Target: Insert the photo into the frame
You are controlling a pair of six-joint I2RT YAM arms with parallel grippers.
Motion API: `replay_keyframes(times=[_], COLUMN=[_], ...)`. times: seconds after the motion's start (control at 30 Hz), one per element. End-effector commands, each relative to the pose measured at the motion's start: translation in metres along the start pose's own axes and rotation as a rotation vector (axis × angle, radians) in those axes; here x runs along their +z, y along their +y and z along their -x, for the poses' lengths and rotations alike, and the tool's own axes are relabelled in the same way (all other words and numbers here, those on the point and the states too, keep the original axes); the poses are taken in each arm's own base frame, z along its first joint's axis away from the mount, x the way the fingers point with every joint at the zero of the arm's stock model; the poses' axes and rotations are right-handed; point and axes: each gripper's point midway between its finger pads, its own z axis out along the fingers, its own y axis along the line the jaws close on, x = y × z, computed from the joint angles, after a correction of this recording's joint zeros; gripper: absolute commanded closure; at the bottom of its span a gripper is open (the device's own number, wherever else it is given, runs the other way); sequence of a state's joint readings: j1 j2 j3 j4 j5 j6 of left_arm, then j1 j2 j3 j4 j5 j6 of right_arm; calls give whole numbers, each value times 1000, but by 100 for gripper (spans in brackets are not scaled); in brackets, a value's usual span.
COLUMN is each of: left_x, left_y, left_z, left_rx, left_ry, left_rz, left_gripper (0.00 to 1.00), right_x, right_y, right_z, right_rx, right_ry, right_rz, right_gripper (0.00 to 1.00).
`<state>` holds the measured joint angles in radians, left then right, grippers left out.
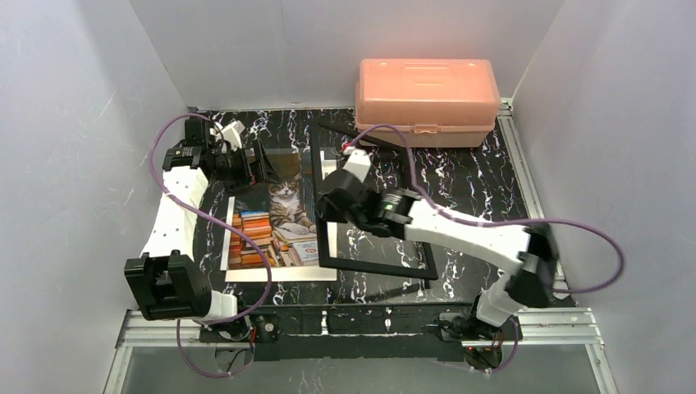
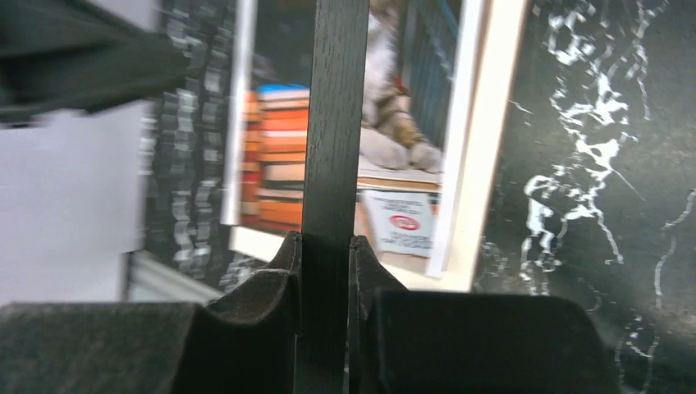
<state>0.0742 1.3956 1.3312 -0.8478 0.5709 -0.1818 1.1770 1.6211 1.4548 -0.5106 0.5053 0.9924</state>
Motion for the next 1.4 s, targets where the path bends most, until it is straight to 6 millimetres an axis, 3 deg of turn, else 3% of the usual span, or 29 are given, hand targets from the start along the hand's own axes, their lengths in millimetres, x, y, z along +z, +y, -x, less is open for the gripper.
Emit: replay_keyframes(times=[0.0, 0.23, 0.53, 0.7, 1.0, 1.2, 1.27, 1.37], left_x=[-6, -2, 20, 41, 81, 104, 108, 111], left_y=[-16, -27, -52, -72, -80, -74, -72, -72], left_z=[-6, -1, -9, -22, -32, -40, -42, -47], left_rx=[-42, -84, -106, -67, -78, -101, -109, -123], left_ry=[-6, -39, -29, 13, 68, 89, 91, 101], left_rz=[-76, -144, -248, -297, -337, -313, -314, -326], left_gripper=[2, 2, 2, 2, 2, 2, 4, 18], right_x=[-64, -133, -185, -208, -234, -238, -237, -237], right_y=[21, 54, 119, 134, 151, 160, 158, 154], right_z=[52, 97, 134, 147, 162, 162, 162, 162], right_rx=[94, 253, 396, 502, 642, 644, 657, 674], right_ry=[-134, -241, -259, -258, -246, -226, -226, -240], right_rz=[170, 465, 797, 936, 1124, 1168, 1170, 1175], right_gripper=[99, 99, 99, 99, 99, 99, 99, 99])
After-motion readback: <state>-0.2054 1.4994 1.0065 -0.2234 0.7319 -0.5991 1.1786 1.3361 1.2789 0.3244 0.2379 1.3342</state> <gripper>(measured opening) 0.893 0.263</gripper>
